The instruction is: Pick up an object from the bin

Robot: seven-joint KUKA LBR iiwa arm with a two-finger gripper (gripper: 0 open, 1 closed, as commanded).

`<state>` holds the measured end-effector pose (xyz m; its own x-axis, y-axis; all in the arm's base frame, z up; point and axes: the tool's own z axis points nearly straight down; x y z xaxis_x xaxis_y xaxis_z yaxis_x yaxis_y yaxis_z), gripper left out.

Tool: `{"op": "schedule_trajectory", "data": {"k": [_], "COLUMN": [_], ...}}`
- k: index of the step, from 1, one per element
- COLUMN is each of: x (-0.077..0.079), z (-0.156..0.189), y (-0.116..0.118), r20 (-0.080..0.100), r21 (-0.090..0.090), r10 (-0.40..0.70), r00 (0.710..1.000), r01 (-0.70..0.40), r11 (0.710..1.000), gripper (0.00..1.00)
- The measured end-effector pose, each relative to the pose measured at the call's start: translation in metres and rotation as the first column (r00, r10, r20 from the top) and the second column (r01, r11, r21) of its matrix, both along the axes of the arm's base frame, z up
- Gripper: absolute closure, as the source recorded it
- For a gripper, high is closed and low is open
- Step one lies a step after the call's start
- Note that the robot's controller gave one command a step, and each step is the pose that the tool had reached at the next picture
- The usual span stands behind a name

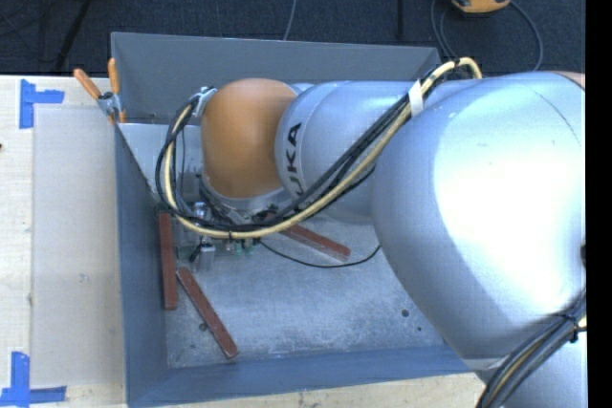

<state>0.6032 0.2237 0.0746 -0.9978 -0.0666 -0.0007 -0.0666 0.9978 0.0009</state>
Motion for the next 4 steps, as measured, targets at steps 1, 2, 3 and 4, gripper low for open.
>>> {"op": "schedule_trajectory", "data": {"k": [1,2,3,4], "x": [0.0000,0.0034,0.0038,0.0036], "z": [0.0000,-0.0032,-0.0044,-0.0045], "y": [0.0000,0.0063,0.0087,0.0088], "r20": [0.000,0.002,0.000,0.000], "r21": [0.000,-0.002,-0.001,-0.001], "r10": [0.000,-0.074,-0.094,-0.095], "r00": [1.000,0.997,0.996,0.995], "r01": [0.000,0.074,0.094,0.095], "r11": [1.000,0.997,0.996,0.995], "gripper": [1.00,0.00,1.00,0.00]}}
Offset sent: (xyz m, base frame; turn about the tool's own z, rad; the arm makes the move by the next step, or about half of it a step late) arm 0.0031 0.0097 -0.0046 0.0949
